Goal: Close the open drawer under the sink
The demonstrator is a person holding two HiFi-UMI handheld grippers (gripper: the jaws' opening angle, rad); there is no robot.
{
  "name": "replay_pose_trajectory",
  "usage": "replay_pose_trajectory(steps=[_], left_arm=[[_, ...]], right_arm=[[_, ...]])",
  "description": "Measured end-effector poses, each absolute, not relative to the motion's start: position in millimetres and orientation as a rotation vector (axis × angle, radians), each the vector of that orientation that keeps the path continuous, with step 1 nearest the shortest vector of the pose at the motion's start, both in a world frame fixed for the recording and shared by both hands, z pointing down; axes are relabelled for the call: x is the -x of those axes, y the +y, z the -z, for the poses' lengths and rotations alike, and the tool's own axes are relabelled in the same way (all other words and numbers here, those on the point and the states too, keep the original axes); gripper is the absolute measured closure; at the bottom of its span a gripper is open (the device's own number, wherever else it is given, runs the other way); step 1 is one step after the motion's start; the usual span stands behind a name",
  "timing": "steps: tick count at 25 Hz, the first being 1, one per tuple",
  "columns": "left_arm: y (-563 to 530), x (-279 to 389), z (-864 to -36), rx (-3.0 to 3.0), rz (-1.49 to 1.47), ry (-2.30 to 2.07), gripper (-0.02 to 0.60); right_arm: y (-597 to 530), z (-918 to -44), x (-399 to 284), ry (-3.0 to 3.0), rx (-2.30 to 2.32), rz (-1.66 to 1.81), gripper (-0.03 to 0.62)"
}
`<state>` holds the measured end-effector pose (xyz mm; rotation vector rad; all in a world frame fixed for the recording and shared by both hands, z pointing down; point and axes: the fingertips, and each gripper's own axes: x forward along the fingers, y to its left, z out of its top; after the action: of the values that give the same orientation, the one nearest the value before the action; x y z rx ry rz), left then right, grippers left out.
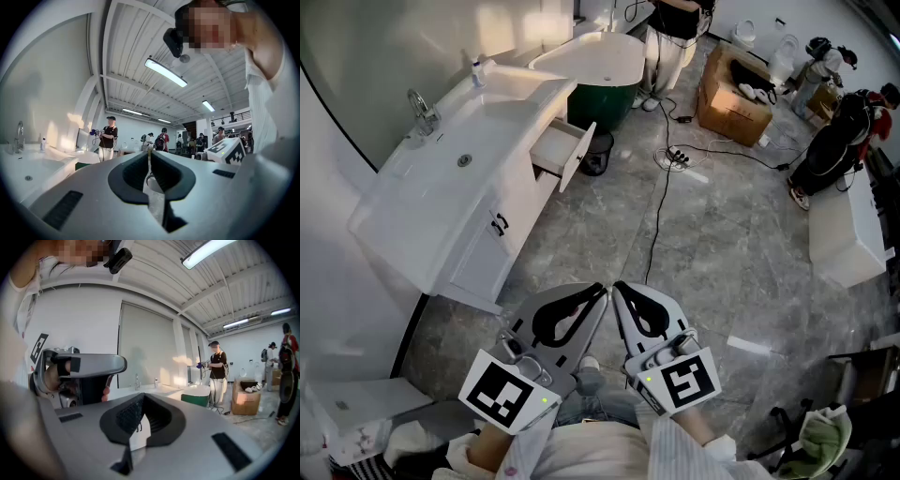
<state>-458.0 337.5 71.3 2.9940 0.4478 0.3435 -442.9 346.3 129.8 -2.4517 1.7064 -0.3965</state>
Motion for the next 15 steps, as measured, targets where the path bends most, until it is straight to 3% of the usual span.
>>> replay_pose_trajectory(steps=[15], left_arm=[[367, 430, -85, -2.967, -0.373, 0.504, 0.552]], right_arm=[[380, -146, 413, 1.608, 2.466, 0.445, 0.585]])
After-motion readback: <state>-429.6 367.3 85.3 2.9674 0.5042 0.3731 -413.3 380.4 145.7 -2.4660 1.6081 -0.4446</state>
